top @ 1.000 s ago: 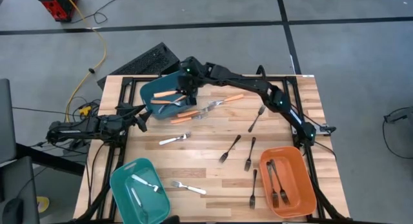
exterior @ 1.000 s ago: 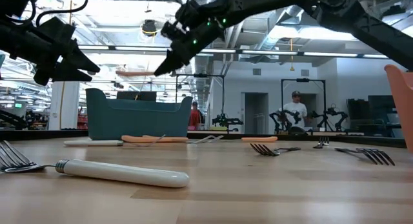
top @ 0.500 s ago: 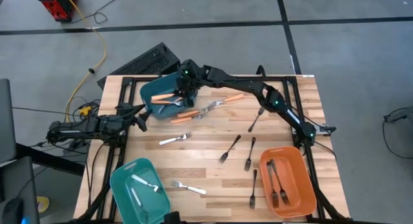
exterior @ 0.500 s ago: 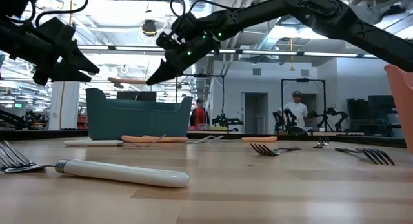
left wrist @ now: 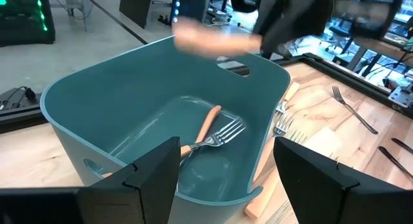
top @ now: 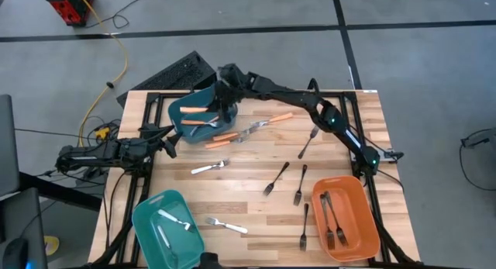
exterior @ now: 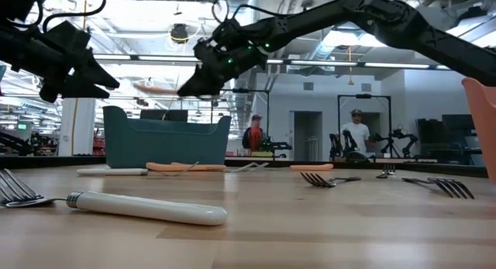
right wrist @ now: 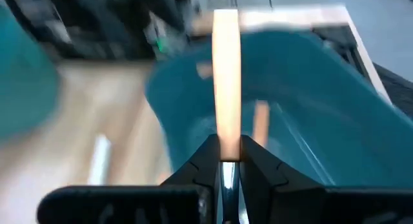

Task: Sort silverware by color (type)
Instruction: Put the orange fork into the blue bin

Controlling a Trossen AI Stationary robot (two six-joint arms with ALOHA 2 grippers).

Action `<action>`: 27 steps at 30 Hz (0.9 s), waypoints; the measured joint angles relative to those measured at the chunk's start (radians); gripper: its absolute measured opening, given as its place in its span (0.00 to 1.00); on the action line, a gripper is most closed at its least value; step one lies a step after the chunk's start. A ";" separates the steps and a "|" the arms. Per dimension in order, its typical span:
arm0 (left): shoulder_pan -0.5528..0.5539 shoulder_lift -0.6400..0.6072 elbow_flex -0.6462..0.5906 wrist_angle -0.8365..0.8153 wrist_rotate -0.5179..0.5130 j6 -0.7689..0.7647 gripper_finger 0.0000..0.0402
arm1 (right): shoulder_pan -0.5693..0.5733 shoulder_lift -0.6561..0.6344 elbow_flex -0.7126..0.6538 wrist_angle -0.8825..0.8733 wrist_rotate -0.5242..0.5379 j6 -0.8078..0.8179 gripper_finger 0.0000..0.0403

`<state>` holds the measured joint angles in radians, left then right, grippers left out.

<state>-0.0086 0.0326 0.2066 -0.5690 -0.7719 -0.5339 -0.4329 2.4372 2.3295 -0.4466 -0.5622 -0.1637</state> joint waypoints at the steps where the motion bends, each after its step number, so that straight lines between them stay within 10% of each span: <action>1: 0.000 0.000 0.000 0.000 0.000 0.000 0.58 | -0.007 -0.002 0.000 0.024 -0.041 0.047 0.16; 19: 0.000 0.000 0.000 -0.003 0.005 0.022 0.58 | 0.076 0.021 0.001 0.148 0.048 0.091 0.16; 27: 0.000 0.000 0.000 -0.005 0.004 0.025 0.58 | 0.051 -0.105 0.000 -0.187 0.029 -0.057 0.15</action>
<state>-0.0086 0.0326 0.2066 -0.5735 -0.7681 -0.5087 -0.3819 2.3325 2.3299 -0.6338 -0.5334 -0.2205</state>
